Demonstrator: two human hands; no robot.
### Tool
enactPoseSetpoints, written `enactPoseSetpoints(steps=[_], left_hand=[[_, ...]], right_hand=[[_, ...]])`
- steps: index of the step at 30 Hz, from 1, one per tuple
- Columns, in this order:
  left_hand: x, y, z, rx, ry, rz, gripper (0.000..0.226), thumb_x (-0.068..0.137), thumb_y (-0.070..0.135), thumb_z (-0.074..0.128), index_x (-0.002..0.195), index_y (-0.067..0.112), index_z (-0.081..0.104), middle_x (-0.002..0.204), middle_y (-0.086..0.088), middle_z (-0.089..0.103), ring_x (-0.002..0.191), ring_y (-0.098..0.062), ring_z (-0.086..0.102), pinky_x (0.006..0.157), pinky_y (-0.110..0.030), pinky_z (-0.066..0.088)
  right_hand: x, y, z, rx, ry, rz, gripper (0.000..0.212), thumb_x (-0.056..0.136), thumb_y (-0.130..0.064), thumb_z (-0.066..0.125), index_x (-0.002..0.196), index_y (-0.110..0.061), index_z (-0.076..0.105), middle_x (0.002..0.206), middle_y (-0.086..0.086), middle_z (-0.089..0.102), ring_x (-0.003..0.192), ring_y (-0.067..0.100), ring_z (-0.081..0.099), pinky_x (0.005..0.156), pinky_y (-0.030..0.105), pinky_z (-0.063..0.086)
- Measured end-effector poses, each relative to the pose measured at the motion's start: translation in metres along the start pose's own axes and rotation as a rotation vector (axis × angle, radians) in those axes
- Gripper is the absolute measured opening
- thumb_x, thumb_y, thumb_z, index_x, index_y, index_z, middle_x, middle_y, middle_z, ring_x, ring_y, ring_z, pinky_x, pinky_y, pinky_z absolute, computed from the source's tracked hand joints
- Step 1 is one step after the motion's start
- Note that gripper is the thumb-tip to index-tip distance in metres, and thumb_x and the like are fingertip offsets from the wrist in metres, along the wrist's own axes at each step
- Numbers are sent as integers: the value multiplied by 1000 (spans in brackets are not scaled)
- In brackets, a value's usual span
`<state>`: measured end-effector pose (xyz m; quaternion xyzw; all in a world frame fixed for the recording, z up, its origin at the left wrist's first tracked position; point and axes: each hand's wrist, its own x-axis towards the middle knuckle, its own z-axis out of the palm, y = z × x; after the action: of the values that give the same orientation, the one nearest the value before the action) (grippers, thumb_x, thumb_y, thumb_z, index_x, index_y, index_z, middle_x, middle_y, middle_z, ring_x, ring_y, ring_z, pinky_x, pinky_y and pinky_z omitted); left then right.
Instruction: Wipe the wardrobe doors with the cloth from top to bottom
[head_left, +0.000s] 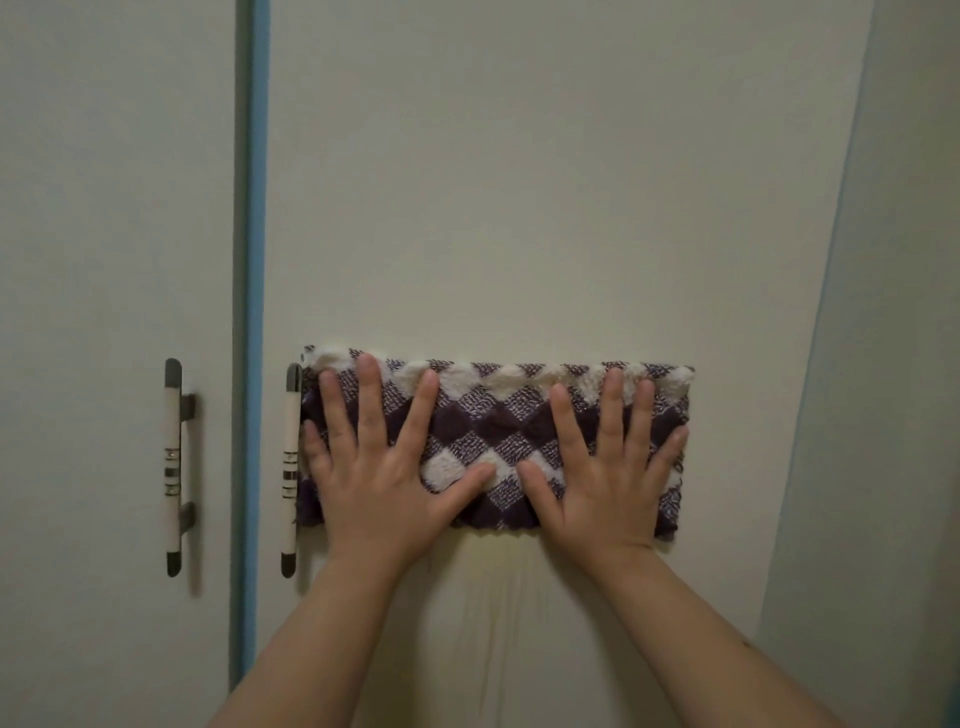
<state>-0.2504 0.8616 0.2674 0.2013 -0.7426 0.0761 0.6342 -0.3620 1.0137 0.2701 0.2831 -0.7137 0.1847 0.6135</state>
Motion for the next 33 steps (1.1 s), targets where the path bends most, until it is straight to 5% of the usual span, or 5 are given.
enactPoseSetpoints(steps=[7, 14, 20, 27, 33], left_hand=[[-21, -5, 2, 12, -14, 2, 93, 69, 85, 31, 147, 36, 10, 155, -3, -13, 142, -33, -3, 106, -60, 6], [-40, 3, 11, 64, 39, 11, 90, 72, 85, 30, 146, 33, 21, 153, -15, 10, 141, -36, 0, 105, -63, -3], [-53, 36, 19, 54, 42, -17, 92, 69, 83, 36, 145, 32, 23, 150, -20, 10, 137, -46, 7, 103, -67, -3], [-58, 88, 30, 19, 5, -13, 90, 69, 84, 33, 145, 35, 20, 153, -15, 6, 139, -38, -5, 102, -68, -4], [-69, 114, 35, 38, -21, 60, 88, 71, 84, 31, 145, 36, 24, 154, -13, 2, 139, -41, 7, 102, -69, 1]], right_hand=[[-25, -9, 5, 19, 0, 29, 65, 92, -64, 21, 149, -34, 10, 157, 5, -7, 142, 37, 10, 108, 66, 2], [-47, -1, 10, 20, 30, 4, 65, 91, -62, 24, 149, -33, 11, 158, 4, -5, 142, 36, 12, 107, 66, 3], [-56, 34, 11, -2, 56, -33, 66, 90, -64, 26, 148, -35, 11, 158, 0, -4, 143, 32, 9, 106, 66, 1], [-64, 85, 4, -50, 30, 6, 66, 90, -64, 21, 148, -35, 8, 157, -2, -10, 144, 28, 2, 108, 62, -2], [-87, 106, 4, -23, 31, 68, 63, 92, -62, 16, 148, -35, 8, 158, -4, -9, 145, 26, -2, 110, 57, 1]])
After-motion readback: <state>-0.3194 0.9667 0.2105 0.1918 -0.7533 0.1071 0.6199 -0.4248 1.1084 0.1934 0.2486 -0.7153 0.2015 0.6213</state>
